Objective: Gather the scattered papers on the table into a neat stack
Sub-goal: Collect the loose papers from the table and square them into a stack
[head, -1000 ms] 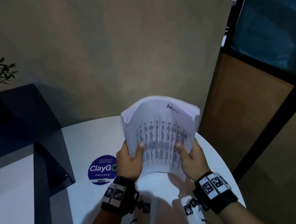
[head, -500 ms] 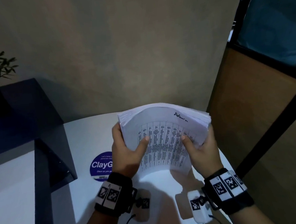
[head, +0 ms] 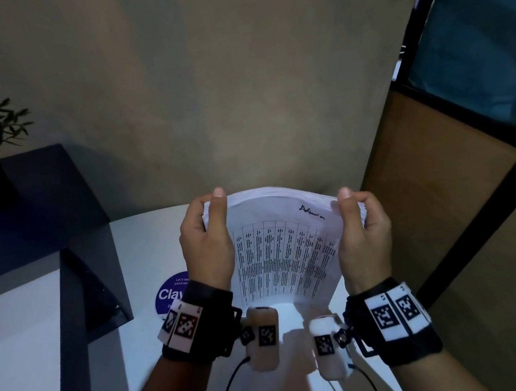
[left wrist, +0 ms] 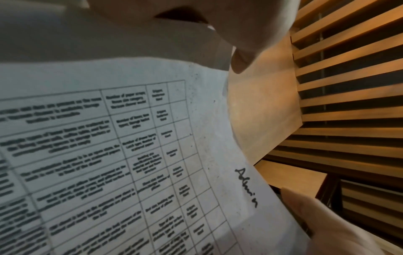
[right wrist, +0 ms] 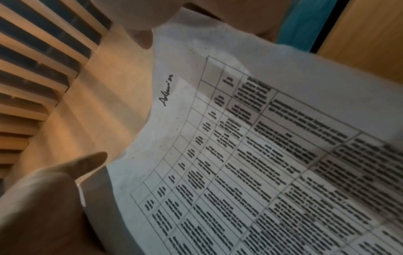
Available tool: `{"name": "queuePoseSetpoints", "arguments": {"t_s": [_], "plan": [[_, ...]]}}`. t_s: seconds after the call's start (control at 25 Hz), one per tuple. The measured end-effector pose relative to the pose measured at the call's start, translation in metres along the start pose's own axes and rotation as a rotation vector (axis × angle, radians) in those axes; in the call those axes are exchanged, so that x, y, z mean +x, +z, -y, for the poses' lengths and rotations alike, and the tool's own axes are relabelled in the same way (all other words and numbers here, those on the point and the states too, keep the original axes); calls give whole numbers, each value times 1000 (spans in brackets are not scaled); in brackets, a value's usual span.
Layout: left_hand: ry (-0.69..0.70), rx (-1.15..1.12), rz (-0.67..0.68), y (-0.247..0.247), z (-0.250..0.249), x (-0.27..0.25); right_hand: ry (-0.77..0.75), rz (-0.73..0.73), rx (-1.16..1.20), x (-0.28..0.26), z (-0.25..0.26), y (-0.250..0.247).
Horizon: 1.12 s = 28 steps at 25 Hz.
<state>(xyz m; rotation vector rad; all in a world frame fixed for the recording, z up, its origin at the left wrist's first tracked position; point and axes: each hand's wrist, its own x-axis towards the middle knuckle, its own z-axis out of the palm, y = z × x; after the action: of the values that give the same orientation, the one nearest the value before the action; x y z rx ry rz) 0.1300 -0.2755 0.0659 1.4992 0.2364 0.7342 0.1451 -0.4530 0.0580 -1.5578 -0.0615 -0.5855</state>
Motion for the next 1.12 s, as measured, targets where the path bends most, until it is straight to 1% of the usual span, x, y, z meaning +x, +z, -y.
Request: {"name": "queuePoseSetpoints", "arguments": {"t_s": [0.12,0.32,0.56,0.64,0.72,0.8,0.88,0.96,1.12], "plan": [[-44,11,-25,0,1,7,64,-45,-7,8,1,2],[-38,34,-30,0,0,12,74,-54,-5,10,0,2],[2,50,8,2,-5,11,33,-55,21,14,0,1],[3,28,35,2,-5,10,6,-32,6,15,-2,2],[49,-11,83,-2,-2,10,-2,7,6,16,-4,1],[135,-35,180,-10,5,11,-25,65,22,20,-6,-3],[177,12,263,-16,12,9,-65,121,28,20,-6,-6],[177,47,261,-15,16,8,-77,163,48,19,-5,-6],[223,68,191,-13,19,11,-73,214,91,20,-7,-10]]}}
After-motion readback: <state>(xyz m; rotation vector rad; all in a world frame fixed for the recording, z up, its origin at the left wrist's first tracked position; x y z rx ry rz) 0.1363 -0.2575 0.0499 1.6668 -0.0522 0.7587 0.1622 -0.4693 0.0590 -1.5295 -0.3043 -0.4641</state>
